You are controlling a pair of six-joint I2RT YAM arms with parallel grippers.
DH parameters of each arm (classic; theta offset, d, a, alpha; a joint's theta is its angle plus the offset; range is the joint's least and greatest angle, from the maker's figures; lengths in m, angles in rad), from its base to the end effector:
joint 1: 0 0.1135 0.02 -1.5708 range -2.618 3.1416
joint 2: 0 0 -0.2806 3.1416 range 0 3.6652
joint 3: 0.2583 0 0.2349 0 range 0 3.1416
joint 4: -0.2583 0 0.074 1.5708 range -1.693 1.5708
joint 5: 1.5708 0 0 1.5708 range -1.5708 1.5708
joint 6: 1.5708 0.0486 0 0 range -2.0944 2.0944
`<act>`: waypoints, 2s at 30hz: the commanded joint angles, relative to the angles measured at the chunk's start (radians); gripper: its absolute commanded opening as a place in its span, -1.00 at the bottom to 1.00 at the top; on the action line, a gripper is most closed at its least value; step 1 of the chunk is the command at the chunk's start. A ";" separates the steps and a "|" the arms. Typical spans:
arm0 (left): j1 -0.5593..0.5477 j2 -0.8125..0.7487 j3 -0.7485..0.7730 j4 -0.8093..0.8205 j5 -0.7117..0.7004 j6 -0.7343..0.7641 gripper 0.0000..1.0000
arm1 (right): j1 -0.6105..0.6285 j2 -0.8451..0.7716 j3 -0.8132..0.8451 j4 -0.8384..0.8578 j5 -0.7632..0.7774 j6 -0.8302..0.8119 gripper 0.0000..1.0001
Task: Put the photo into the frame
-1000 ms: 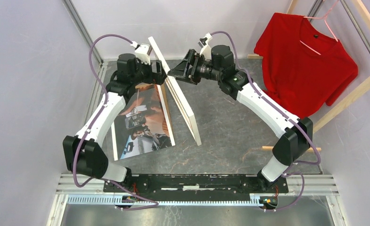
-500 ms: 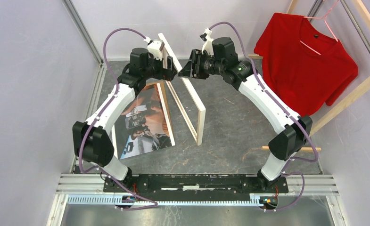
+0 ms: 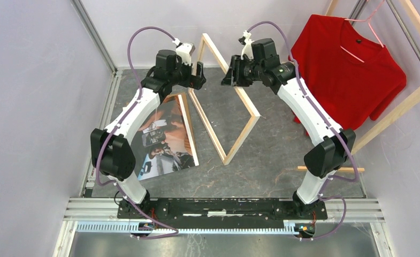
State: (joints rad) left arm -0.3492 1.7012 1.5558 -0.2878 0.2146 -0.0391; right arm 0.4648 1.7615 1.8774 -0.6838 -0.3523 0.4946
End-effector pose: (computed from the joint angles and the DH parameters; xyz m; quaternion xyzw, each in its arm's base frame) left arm 0.3725 -0.1466 0.3672 0.1864 0.8187 -0.1919 0.5081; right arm 0.3435 0.1910 0.4105 -0.0714 0.8645 0.3547 0.3489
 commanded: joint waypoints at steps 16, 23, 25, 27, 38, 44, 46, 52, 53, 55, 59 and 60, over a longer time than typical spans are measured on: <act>-0.007 -0.029 -0.412 0.048 -0.190 0.383 1.00 | -0.108 -0.224 -0.391 0.053 0.335 -0.137 -0.65; -0.053 0.022 -0.467 0.194 -0.314 0.374 1.00 | -0.127 -0.300 -0.606 0.131 0.375 -0.175 -0.69; -0.058 0.042 -0.463 0.208 -0.321 0.370 1.00 | -0.129 -0.318 -0.665 0.152 0.408 -0.188 -0.69; -0.066 0.068 -0.456 0.212 -0.339 0.376 1.00 | -0.134 -0.329 -0.720 0.174 0.420 -0.196 -0.70; -0.083 0.125 -0.440 0.201 -0.400 0.412 0.98 | -0.140 -0.330 -0.959 0.333 0.548 -0.197 -0.79; -0.087 0.120 -0.449 0.197 -0.380 0.394 0.98 | -0.140 -0.228 -0.989 0.405 0.594 -0.197 -0.81; -0.089 0.121 -0.455 0.197 -0.378 0.391 0.98 | -0.140 -0.204 -1.000 0.427 0.613 -0.197 -0.81; -0.091 0.123 -0.481 0.207 -0.372 0.382 0.98 | -0.140 -0.142 -1.009 0.458 0.641 -0.201 -0.71; -0.091 0.125 -0.483 0.208 -0.371 0.380 0.98 | -0.140 -0.137 -1.011 0.459 0.643 -0.201 -0.68; -0.091 0.127 -0.487 0.208 -0.370 0.378 0.97 | -0.141 -0.128 -1.017 0.469 0.647 -0.201 -0.60; -0.091 0.127 -0.491 0.207 -0.367 0.374 0.97 | -0.140 -0.113 -1.019 0.484 0.640 -0.219 -0.22; -0.091 0.125 -0.491 0.205 -0.366 0.374 0.97 | -0.140 -0.110 -1.018 0.489 0.631 -0.229 -0.06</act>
State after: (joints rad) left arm -0.4343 1.8339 1.0809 -0.0971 -0.1608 0.3347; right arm 0.3252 1.6318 0.8650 -0.2581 0.2344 0.2920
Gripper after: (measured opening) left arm 0.989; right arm 0.359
